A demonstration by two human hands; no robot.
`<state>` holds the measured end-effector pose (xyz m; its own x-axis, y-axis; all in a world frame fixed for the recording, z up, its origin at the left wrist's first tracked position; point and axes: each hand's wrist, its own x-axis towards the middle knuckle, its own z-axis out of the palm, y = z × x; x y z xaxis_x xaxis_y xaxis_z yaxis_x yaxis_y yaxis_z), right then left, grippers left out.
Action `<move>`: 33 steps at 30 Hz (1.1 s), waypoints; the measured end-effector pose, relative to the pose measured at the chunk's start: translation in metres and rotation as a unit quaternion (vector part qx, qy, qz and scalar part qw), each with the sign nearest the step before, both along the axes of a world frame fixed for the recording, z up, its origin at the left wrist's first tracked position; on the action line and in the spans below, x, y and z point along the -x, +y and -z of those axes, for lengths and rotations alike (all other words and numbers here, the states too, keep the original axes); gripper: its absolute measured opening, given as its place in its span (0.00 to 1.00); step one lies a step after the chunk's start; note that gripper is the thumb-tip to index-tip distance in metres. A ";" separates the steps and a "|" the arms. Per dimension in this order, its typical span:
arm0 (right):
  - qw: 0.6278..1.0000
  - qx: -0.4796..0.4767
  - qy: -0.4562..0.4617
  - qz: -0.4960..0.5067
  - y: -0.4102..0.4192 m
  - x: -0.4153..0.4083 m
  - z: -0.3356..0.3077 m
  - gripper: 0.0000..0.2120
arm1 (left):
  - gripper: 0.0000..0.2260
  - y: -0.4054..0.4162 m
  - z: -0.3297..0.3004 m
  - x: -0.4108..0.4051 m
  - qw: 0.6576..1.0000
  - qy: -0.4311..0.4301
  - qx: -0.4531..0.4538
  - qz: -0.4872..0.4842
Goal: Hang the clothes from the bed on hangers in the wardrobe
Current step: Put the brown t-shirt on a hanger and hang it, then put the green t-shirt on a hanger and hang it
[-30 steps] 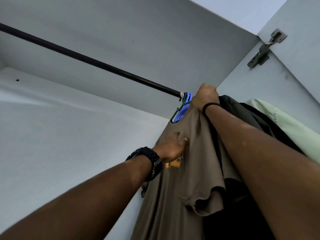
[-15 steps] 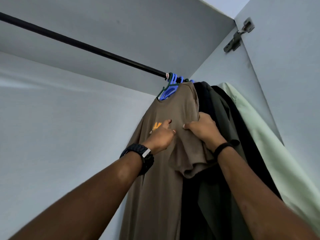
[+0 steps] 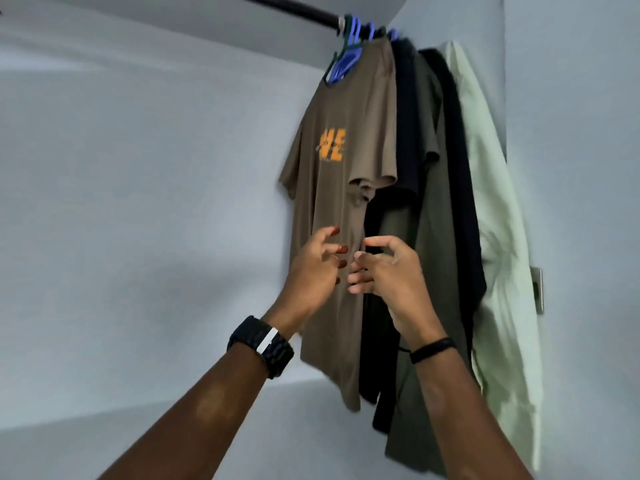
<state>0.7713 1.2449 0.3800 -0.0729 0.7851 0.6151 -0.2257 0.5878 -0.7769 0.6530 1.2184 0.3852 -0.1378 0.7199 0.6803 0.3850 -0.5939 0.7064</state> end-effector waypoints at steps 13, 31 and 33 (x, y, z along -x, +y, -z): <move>0.930 0.161 -0.152 -0.293 -0.142 -0.007 0.197 0.08 | 0.19 -0.208 0.219 -0.044 0.958 -0.175 0.111 -0.199; 0.592 0.134 -0.472 -0.640 -0.421 -0.057 0.377 0.06 | 0.20 -0.543 0.393 -0.216 0.707 -0.436 0.208 -0.517; 0.536 0.101 -0.503 -0.671 -0.464 -0.059 0.391 0.05 | 0.21 -0.580 0.406 -0.234 0.667 -0.460 0.193 -0.553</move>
